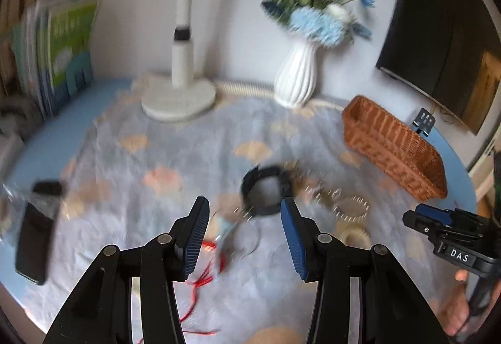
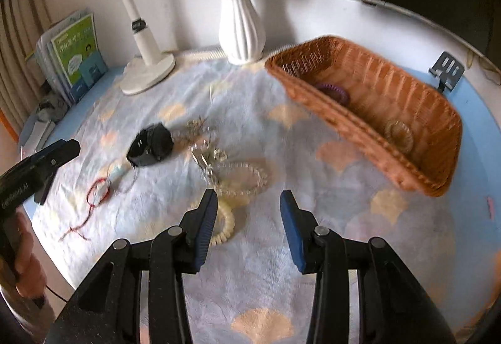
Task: Organize jewelry
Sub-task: 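Move both tools back over the remaining jewelry on the cloth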
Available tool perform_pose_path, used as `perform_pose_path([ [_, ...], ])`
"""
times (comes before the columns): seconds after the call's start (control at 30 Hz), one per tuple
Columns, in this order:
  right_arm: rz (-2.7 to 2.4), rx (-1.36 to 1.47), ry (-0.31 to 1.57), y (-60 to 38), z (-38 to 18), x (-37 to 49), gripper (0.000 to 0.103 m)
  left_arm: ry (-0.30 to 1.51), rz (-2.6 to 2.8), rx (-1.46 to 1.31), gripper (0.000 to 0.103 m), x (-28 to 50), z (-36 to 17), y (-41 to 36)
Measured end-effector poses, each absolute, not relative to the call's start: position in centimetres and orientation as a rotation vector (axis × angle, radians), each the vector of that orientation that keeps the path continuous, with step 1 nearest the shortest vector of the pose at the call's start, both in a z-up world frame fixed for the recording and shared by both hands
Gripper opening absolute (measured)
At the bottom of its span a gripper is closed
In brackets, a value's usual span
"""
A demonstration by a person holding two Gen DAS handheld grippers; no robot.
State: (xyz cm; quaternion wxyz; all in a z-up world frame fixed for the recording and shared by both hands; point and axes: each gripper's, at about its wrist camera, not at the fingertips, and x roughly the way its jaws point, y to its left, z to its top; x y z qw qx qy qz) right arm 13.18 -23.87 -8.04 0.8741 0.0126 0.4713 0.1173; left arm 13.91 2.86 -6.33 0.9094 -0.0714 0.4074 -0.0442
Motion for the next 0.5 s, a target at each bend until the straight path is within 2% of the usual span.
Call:
perform_pose_path([
  [0.33, 0.307, 0.007, 1.077, -22.1, -12.1, 13.4, 0.044, 0.952, -0.204, -0.217, 0.049, 14.2, -9.8, 9.4],
  [0.5, 0.293, 0.007, 1.098, -21.7, -13.2, 14.5, 0.041, 0.995, -0.250, -0.219, 0.049, 14.3, -11.4, 9.8],
])
